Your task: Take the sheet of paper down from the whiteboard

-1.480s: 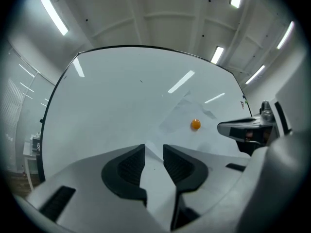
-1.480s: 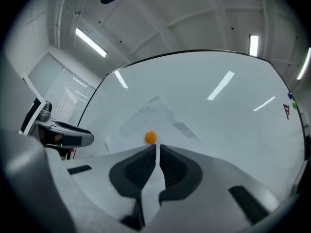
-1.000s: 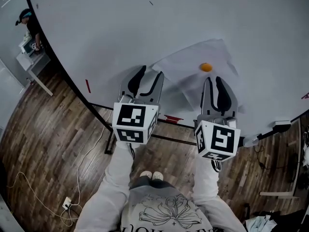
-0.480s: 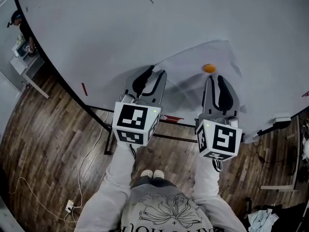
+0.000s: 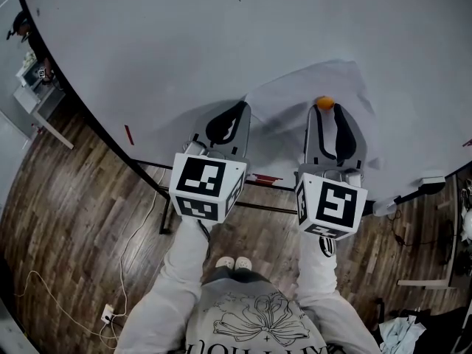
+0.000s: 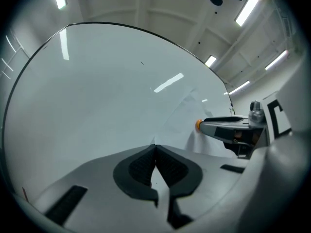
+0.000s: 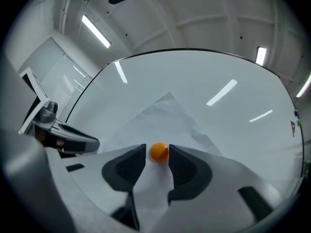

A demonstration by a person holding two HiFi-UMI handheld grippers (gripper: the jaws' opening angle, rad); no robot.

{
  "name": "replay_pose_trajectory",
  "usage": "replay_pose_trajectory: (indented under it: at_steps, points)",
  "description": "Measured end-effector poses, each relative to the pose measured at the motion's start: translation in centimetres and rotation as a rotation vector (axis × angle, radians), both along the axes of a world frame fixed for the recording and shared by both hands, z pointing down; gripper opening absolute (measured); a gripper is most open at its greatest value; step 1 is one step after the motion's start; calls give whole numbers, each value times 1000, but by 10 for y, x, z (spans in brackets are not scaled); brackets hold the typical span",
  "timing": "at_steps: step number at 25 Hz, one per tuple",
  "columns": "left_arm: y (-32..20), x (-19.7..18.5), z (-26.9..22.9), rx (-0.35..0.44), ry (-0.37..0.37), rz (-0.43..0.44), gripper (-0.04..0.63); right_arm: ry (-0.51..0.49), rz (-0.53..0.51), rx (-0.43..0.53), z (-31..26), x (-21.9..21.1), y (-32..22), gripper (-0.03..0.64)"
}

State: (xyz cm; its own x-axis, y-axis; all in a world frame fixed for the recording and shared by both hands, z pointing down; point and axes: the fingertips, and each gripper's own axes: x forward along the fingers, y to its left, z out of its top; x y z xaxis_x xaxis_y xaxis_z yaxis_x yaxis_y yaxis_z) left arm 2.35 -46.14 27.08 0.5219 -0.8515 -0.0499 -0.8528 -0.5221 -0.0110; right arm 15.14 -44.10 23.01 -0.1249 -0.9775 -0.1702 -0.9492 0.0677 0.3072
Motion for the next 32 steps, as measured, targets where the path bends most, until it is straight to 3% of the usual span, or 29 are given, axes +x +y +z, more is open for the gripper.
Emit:
replay_pose_trajectory:
  at_steps: [9,20,32]
  points:
    - [4,-1,-1,2,-4,10,5,37,98,16,-2,3,-8,126]
    - [2,-5,-6,-2,-2,4,5,-18,58,-7,0,3,-8,118]
    - [4,-36,-12,1,-10,-89,5,-79,127,19,-9,43,8,118]
